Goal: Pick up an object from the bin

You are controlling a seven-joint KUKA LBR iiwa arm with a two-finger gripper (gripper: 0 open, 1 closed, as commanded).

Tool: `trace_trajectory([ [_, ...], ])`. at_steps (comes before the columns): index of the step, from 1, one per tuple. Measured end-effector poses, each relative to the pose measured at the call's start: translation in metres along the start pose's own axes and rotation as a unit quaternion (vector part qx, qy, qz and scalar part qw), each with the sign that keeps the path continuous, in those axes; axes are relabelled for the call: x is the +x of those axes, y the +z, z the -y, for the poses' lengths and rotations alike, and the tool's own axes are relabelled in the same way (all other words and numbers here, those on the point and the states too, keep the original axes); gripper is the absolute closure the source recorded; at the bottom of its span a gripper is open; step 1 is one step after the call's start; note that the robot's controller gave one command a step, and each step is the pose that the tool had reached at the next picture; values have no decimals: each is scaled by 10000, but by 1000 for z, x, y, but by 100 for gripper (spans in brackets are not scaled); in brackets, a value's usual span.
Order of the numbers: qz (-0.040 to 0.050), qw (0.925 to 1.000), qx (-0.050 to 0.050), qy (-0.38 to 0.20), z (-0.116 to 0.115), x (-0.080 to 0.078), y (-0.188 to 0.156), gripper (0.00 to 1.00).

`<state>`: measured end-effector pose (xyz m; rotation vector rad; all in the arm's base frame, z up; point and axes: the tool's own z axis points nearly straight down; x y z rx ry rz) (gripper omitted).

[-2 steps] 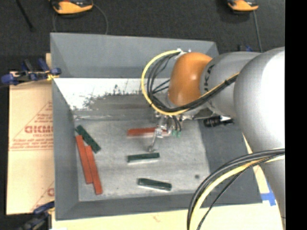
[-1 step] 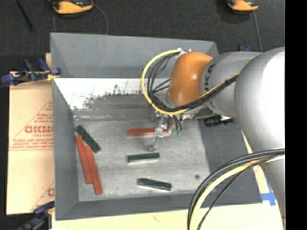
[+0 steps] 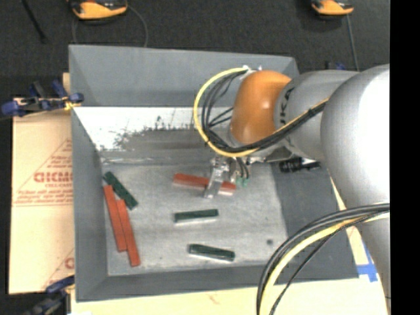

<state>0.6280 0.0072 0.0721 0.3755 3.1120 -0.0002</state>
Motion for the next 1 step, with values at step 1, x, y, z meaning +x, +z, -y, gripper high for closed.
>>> trace_trajectory([
  [1, 29, 10000, -14, -18, 0, -4, -112, 100],
])
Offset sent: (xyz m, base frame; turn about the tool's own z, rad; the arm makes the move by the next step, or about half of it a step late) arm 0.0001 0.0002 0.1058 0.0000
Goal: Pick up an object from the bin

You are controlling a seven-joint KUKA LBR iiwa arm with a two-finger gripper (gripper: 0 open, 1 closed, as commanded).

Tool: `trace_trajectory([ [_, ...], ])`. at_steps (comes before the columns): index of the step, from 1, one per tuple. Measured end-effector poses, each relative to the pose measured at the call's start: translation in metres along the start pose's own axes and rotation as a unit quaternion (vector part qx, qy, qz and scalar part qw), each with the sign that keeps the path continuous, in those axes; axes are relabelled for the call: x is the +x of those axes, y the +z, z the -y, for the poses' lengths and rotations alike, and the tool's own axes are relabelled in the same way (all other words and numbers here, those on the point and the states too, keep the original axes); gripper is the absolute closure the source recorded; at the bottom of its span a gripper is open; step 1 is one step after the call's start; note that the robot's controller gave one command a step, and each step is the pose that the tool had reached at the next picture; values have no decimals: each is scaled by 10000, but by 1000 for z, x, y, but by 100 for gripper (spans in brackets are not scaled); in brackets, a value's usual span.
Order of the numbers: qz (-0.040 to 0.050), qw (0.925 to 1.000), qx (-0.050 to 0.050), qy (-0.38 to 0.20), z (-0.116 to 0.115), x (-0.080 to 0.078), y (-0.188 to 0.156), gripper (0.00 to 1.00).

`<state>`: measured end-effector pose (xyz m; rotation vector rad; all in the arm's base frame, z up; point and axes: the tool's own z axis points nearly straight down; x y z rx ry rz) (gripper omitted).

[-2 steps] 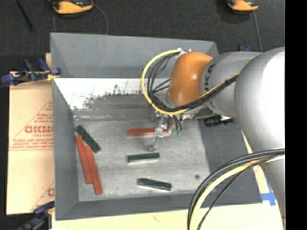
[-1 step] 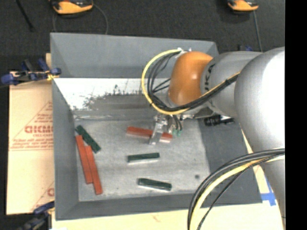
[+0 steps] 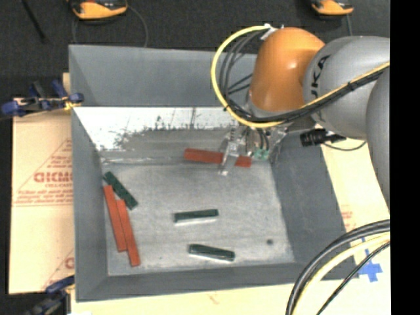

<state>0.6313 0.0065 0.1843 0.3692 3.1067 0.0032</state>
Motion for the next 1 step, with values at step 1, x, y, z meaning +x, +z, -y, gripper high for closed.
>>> trace_trajectory([
  [1, -30, 10000, 11, -9, 0, -2, -11, 100],
])
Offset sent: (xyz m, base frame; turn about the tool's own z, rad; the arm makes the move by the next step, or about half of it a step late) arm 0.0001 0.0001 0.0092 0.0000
